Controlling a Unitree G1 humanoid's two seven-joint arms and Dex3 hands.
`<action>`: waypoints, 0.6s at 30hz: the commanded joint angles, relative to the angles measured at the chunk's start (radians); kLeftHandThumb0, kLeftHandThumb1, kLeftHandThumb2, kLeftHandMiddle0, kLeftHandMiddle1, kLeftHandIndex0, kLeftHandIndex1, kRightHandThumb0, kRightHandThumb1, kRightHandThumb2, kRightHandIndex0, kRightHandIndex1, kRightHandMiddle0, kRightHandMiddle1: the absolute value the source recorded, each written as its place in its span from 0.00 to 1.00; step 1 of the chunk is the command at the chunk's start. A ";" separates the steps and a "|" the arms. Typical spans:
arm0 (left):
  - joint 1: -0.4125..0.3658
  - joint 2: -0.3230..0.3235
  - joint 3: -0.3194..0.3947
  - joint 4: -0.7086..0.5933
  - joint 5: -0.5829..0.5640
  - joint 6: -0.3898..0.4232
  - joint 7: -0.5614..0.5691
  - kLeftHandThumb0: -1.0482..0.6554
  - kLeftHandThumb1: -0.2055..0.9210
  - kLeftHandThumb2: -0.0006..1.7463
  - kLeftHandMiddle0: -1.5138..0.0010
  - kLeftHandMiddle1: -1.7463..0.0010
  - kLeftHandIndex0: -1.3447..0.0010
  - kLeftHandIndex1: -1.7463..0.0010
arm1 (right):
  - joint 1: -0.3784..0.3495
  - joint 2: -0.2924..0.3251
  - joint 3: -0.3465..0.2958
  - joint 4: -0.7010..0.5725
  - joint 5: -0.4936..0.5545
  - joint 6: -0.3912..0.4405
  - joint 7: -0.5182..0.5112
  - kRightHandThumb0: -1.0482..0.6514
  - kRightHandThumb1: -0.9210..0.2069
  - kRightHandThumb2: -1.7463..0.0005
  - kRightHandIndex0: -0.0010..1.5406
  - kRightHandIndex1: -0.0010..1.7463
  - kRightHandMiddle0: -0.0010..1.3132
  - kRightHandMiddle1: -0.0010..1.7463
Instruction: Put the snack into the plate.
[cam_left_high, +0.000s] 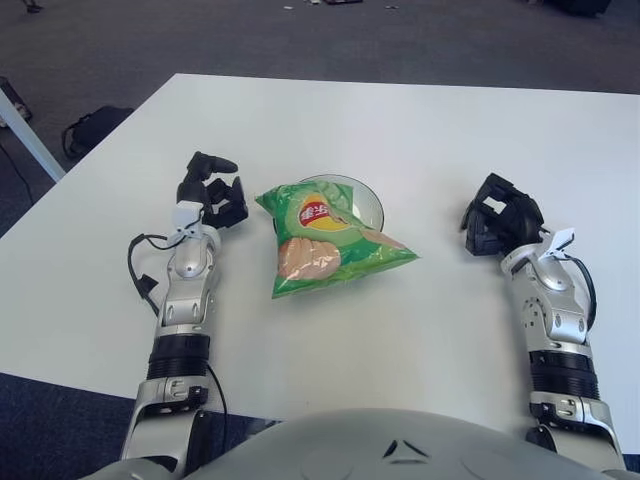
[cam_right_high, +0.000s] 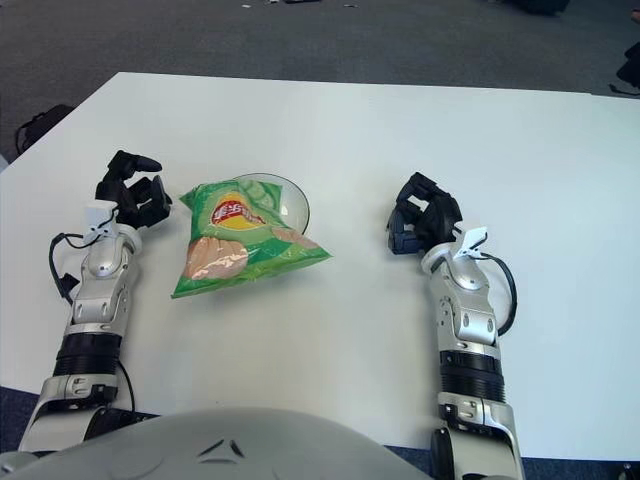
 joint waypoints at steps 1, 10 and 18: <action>0.088 -0.036 -0.014 0.023 -0.011 -0.004 -0.019 0.36 0.59 0.65 0.40 0.00 0.63 0.00 | 0.056 0.062 0.010 0.033 -0.006 -0.017 -0.013 0.61 0.88 0.00 0.57 0.98 0.54 1.00; 0.103 -0.036 -0.024 0.008 -0.019 -0.021 -0.040 0.36 0.59 0.65 0.39 0.00 0.63 0.00 | 0.059 0.066 0.018 0.045 -0.005 -0.035 -0.014 0.61 0.88 0.00 0.57 0.98 0.54 1.00; 0.106 -0.043 -0.021 0.008 -0.037 -0.027 -0.057 0.36 0.59 0.65 0.39 0.00 0.63 0.00 | 0.058 0.063 0.024 0.051 -0.004 -0.039 -0.014 0.61 0.88 0.00 0.58 0.98 0.54 1.00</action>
